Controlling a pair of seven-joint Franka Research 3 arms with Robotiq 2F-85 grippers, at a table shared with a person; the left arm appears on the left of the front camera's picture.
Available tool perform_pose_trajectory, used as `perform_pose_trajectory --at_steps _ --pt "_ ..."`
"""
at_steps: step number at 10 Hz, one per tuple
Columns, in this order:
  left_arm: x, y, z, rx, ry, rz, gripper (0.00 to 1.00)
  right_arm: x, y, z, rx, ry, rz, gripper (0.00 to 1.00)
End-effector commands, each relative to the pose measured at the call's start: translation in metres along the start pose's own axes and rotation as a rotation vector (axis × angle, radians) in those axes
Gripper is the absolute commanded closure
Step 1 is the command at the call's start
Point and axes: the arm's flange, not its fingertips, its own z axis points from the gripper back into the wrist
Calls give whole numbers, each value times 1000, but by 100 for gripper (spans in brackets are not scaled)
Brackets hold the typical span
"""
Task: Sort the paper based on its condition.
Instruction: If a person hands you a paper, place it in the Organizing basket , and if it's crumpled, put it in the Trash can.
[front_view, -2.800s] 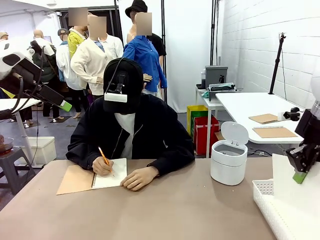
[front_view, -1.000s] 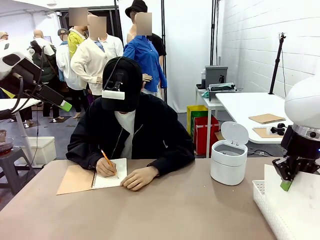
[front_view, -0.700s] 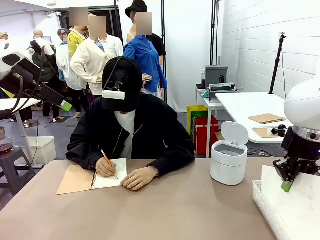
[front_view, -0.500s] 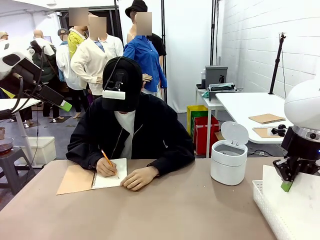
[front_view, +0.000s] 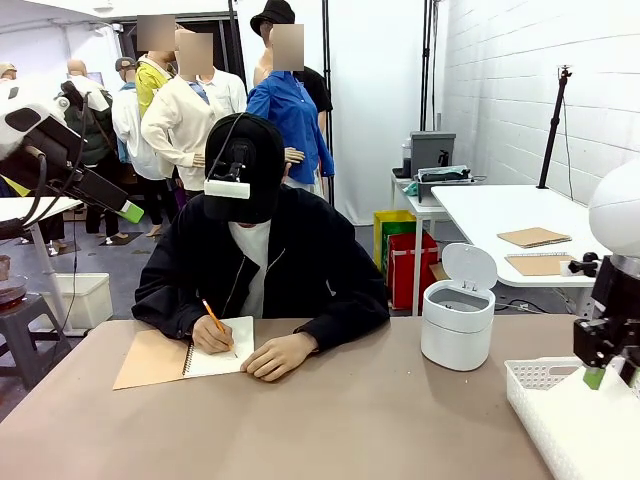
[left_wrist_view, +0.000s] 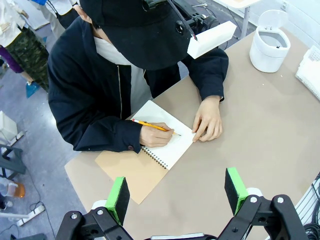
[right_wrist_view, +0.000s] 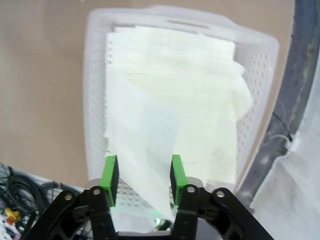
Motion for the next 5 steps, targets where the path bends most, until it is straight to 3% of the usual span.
perform_pose_trajectory --at_steps 1,5 --pt "0 1 1 4 -6 1 0 3 -8 11 -58 24 -37 0" --pt "0 1 1 4 -6 1 0 18 -13 33 -78 22 -24 0"
